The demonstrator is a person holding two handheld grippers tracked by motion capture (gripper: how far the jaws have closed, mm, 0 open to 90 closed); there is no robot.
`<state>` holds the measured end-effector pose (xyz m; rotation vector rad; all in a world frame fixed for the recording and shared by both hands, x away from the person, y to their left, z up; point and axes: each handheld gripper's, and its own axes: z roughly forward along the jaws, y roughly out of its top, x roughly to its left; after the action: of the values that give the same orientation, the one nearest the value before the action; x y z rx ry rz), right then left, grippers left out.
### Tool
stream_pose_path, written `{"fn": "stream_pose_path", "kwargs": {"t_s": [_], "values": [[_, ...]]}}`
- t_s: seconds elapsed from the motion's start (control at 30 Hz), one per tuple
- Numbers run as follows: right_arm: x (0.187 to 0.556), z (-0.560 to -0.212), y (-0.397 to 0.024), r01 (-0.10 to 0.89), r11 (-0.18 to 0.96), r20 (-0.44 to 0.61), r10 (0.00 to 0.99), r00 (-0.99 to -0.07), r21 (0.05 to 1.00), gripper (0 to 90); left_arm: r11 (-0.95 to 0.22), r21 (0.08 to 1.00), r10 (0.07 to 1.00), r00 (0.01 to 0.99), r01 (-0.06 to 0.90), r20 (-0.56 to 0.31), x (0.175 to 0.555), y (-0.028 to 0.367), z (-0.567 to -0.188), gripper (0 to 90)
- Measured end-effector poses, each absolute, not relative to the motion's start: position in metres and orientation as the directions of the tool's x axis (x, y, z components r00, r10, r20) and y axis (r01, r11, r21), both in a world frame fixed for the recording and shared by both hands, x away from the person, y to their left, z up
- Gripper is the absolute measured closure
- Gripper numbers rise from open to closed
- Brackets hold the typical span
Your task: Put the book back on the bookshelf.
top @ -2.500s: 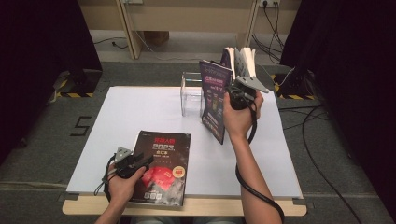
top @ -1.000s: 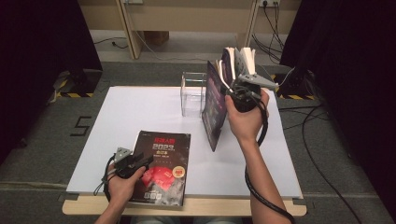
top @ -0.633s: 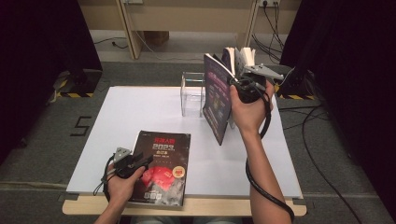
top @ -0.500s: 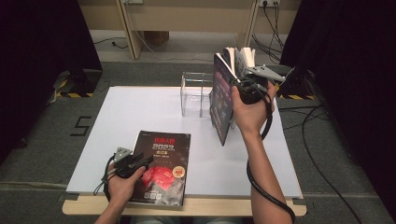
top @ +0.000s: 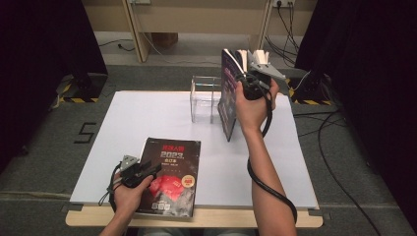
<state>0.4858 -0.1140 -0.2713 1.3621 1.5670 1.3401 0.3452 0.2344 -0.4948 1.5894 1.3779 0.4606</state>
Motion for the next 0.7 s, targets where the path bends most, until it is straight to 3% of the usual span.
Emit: {"fn": "stream_pose_path", "kwargs": {"t_s": [0.37,0.5,0.7], "values": [[0.487,-0.298,-0.092,0.268,0.013,0.028,0.988,-0.151,0.963,84.3,0.08,0.828,0.91,0.298,0.554,-0.288,0.345,0.235,-0.495,49.6],[0.48,-0.301,-0.093,0.279,0.013,0.03,0.989,-0.147,0.96,83.7,0.077,0.828,0.91,0.3,0.555,-0.286,0.345,0.234,-0.495,49.6],[0.472,-0.297,-0.107,0.368,-0.049,0.13,0.971,-0.2,0.929,79.9,0.081,0.828,0.909,0.299,0.556,-0.289,0.345,0.234,-0.495,49.6]]}}
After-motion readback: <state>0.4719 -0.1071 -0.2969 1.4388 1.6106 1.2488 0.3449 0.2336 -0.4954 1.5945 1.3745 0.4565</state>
